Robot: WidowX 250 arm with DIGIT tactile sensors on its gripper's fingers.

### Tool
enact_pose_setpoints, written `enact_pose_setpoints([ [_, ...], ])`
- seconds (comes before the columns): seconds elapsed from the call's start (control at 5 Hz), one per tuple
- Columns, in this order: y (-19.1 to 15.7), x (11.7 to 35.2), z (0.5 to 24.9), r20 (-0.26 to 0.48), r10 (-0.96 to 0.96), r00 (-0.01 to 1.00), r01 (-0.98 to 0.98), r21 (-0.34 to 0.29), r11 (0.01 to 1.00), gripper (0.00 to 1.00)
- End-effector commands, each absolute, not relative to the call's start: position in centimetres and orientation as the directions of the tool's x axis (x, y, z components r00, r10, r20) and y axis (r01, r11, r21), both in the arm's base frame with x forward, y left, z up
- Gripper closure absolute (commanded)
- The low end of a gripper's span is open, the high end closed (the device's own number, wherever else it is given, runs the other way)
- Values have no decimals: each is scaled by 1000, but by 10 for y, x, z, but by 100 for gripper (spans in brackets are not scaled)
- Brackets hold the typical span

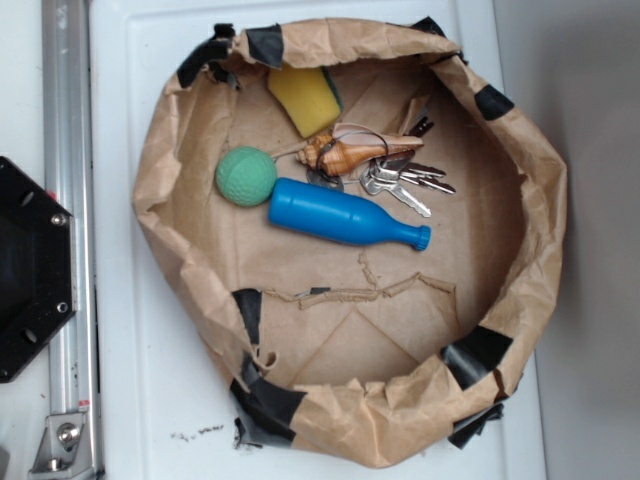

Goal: Grab the green sponge.

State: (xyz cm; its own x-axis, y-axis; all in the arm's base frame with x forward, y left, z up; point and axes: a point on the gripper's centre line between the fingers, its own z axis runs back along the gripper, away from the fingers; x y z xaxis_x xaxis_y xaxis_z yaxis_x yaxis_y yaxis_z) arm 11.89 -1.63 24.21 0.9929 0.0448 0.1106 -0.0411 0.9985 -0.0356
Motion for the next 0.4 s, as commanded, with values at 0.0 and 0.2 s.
enact_pose_setpoints([
  [0.0, -16, 119, 242, 111, 45, 993, -41, -36, 999, 0],
  [0.2, 0, 159, 221, 147, -147, 978, 147, 9, 989, 0],
])
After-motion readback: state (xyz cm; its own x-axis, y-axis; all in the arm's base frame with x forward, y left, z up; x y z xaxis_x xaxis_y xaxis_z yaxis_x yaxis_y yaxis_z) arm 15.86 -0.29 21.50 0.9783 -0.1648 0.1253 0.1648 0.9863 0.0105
